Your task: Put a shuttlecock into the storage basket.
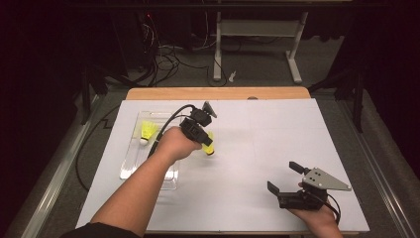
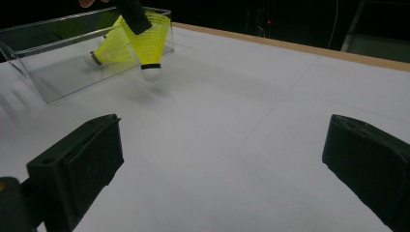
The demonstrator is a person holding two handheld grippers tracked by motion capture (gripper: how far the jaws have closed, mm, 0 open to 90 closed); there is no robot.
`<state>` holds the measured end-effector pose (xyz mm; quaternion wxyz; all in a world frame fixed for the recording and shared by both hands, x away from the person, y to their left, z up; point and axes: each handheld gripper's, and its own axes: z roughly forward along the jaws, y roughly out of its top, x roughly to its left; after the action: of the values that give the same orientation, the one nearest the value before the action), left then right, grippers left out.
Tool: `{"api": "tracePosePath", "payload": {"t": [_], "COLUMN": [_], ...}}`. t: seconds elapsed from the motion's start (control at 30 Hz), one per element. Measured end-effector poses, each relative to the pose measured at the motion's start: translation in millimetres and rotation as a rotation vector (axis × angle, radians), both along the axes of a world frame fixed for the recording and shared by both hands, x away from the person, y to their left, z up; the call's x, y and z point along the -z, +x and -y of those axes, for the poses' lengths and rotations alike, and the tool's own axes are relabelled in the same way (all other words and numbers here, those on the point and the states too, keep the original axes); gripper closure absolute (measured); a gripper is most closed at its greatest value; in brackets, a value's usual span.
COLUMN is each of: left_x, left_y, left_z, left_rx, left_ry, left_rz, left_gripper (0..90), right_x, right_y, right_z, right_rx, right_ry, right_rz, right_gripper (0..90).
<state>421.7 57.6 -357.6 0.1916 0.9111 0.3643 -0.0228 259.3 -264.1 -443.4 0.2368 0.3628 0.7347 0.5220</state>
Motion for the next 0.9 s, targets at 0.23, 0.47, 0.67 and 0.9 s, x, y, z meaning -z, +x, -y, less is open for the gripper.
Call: {"api": "tracePosePath", "payload": {"t": [0.23, 0.47, 0.67, 0.9], "left_x": [-5.8, -10.8, -13.3, -16.4], "left_y": [-10.8, -20.2, -28.3, -38.9], "left_z": [-5.2, -12.6, -18.2, -20.0], "left_rx": [0.008, 0.006, 0.015, 0.049], "left_ry": [0.005, 0.003, -0.016, -0.016], "left_rz": [0.015, 0.023, 0.016, 0.025], "left_gripper": [89.8, 89.8, 89.8, 89.8], "right_x": [0.1, -0.1, 0.1, 0.6], "right_y": [0.0, -0.4, -0.4, -0.1], "right_z": [-0.6, -1.1, -1.3, -1.6], "right_rx": [0.0, -0.002, -0.003, -0.005], "right_ry": [-0.002, -0.005, -0.004, -0.006], "right_rz": [0.0, -0.002, -0.004, -0.005], "right_gripper": [1.2, 1.2, 1.2, 1.3]}}
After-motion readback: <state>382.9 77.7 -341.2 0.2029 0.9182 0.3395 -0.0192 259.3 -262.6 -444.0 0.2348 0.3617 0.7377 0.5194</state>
